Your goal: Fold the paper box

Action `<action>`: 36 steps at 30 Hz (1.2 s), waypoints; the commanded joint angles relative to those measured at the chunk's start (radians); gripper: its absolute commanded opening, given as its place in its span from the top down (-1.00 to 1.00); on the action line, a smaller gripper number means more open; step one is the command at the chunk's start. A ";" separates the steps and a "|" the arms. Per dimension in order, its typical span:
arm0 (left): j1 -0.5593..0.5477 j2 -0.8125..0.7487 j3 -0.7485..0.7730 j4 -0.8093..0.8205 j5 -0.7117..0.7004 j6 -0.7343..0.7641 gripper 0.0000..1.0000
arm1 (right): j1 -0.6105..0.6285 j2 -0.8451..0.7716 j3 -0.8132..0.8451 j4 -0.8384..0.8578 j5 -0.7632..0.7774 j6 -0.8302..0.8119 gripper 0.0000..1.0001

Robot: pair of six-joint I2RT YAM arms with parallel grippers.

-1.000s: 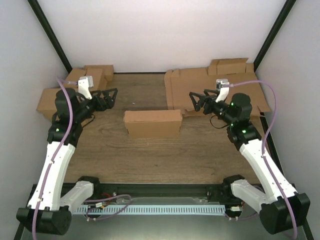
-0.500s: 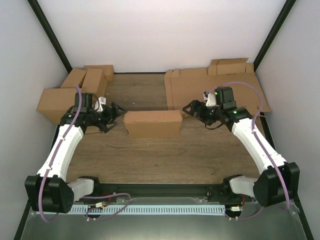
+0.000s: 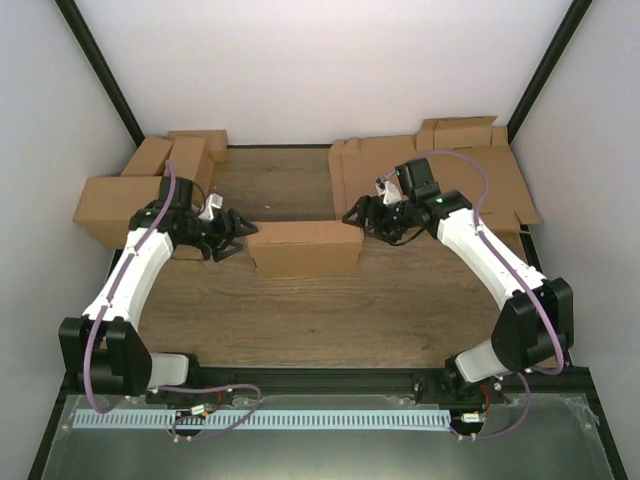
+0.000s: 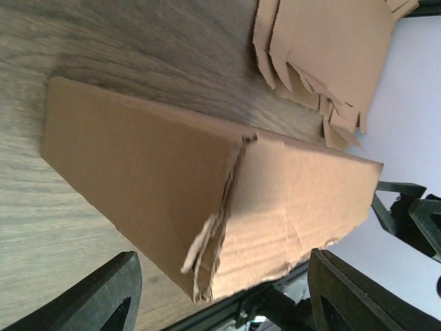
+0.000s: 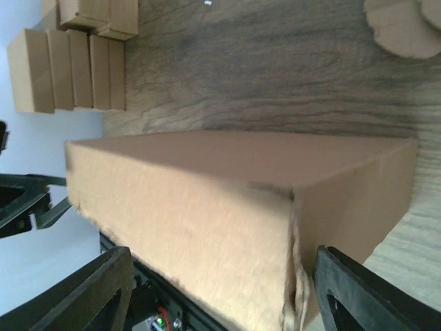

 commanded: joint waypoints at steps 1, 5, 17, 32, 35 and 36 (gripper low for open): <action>0.000 0.009 0.050 -0.042 -0.092 0.095 -0.36 | 0.010 0.026 0.059 -0.043 0.093 -0.027 -0.47; -0.001 0.017 0.000 0.043 -0.026 0.069 -0.15 | 0.021 0.043 0.038 -0.008 0.053 -0.025 -0.47; -0.022 0.089 0.059 0.187 0.103 0.062 0.20 | 0.045 0.083 0.089 0.092 -0.062 -0.003 -0.36; -0.038 -0.299 -0.250 0.155 -0.097 0.014 -0.30 | 0.138 -0.241 -0.338 0.377 0.100 -0.060 -0.59; -0.028 -0.381 -0.321 0.047 -0.163 -0.003 -1.00 | 0.139 -0.384 -0.542 0.313 0.152 0.010 -0.99; -0.026 -0.379 -0.268 0.022 -0.190 0.019 -1.00 | 0.139 -0.433 -0.563 0.295 0.187 0.025 -1.00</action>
